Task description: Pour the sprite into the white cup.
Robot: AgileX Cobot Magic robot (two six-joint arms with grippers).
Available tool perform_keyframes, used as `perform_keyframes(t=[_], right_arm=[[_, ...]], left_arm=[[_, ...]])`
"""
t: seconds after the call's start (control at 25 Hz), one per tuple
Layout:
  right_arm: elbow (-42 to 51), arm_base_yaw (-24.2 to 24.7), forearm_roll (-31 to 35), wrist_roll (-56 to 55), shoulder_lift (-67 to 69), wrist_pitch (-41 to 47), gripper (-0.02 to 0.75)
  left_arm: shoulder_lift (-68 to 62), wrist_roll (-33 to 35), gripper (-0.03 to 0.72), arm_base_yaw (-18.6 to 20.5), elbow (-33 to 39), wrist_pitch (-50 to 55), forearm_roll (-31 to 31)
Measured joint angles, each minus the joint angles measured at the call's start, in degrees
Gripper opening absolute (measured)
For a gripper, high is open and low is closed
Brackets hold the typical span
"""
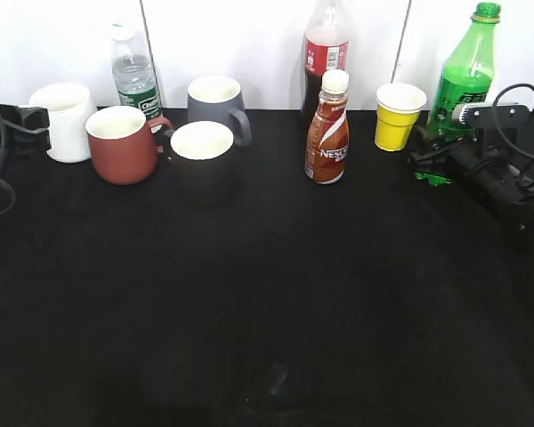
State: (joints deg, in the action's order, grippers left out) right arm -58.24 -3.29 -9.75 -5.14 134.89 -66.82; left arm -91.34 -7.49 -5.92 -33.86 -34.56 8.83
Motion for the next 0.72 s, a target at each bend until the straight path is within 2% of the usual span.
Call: perform_keyframes(t=[0.08, 0.2, 0.36, 0.44, 0.52, 0.6, 0.72], right_arm=[[0.00, 0.00, -1.46, 0.00, 0.00, 0.00, 0.529], [0.46, 0.00, -1.63, 0.04, -0.85, 0.05, 0.585], [4.38, 0.00, -1.46, 0.04, -5.95, 2.86, 0.600], [6.08, 0.00, -1.22, 0.04, -7.59, 7.01, 0.600], [7.83, 0.00, -0.66, 0.04, -10.11, 13.49, 0.600], [8.48, 0.00, -0.48, 0.04, -14.92, 24.05, 0.600], [8.48, 0.00, -1.95, -1.95, -26.70, 49.78, 0.596]], left_arm=[[0.00, 0.02, 0.351, 0.00, 0.00, 0.00, 0.00], [0.00, 0.02, 0.351, 0.00, 0.00, 0.13, 0.06], [0.00, 0.02, 0.351, 0.00, 0.00, 0.68, 0.21], [0.00, 0.02, 0.351, 0.00, 0.00, 3.43, 0.37], [0.60, -0.12, 0.351, -0.95, 0.00, 7.49, 0.37], [1.46, -0.12, 0.354, -3.85, 0.00, 13.61, -0.13], [1.46, -0.17, 0.421, -7.89, -2.35, 32.79, -2.98]])
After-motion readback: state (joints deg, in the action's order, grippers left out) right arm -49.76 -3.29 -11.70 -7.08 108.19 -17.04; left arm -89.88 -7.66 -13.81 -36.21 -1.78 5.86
